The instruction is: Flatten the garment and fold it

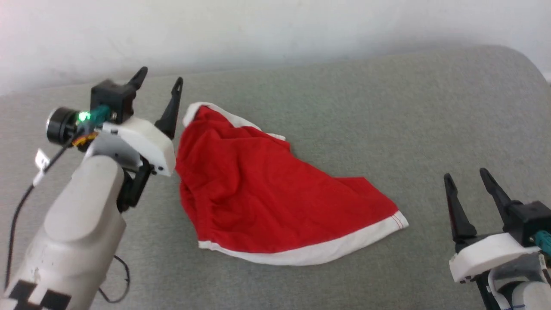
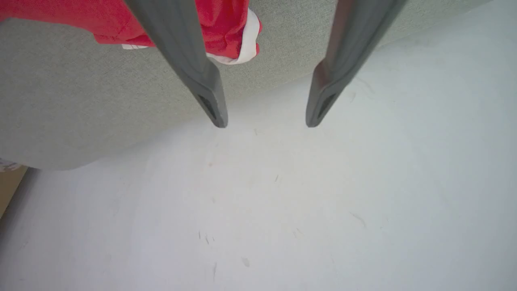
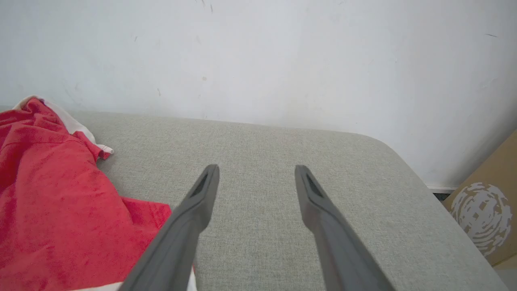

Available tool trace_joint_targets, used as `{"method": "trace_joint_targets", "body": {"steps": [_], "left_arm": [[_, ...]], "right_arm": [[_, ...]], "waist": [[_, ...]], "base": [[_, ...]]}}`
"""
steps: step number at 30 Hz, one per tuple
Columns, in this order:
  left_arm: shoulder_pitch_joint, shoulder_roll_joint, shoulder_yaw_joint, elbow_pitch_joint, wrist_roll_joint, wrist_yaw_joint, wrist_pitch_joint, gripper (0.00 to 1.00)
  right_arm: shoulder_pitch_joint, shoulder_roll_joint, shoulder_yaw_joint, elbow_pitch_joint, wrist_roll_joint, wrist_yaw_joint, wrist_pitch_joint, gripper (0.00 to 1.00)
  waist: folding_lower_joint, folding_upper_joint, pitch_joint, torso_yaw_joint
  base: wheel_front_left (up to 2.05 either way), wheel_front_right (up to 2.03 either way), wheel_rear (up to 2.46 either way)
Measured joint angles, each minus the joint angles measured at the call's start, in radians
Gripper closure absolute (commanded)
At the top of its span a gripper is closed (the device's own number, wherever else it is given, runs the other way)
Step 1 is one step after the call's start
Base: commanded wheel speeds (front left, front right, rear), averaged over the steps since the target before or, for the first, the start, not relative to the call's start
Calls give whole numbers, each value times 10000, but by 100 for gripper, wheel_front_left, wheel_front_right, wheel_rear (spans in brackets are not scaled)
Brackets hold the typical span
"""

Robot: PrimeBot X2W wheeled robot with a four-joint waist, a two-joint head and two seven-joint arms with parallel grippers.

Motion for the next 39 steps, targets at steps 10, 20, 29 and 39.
{"method": "trace_joint_targets", "body": {"steps": [10,20,29,39], "left_arm": [[3437,-44,1085,-3020,-537,1620,-1258,0],[6723,-577,1068,-4389,-222,2236,-1352,0],[7111,-594,-305,-4123,-336,1020,339,0],[5938,-575,-587,-3647,-489,709,1605,0]], "right_arm": [[729,-67,-61,-63,497,0,102,0],[1330,219,-35,253,729,0,-205,0],[1361,322,42,324,752,0,-291,0],[1197,341,125,476,734,0,-309,0]], "waist": [[-2,-1,-1008,1153],[-1,0,-1474,1856],[1,0,-1189,1836],[3,-1,-647,1514]], "base": [[0,0,0],[0,0,0],[0,0,0],[0,0,0]]}}
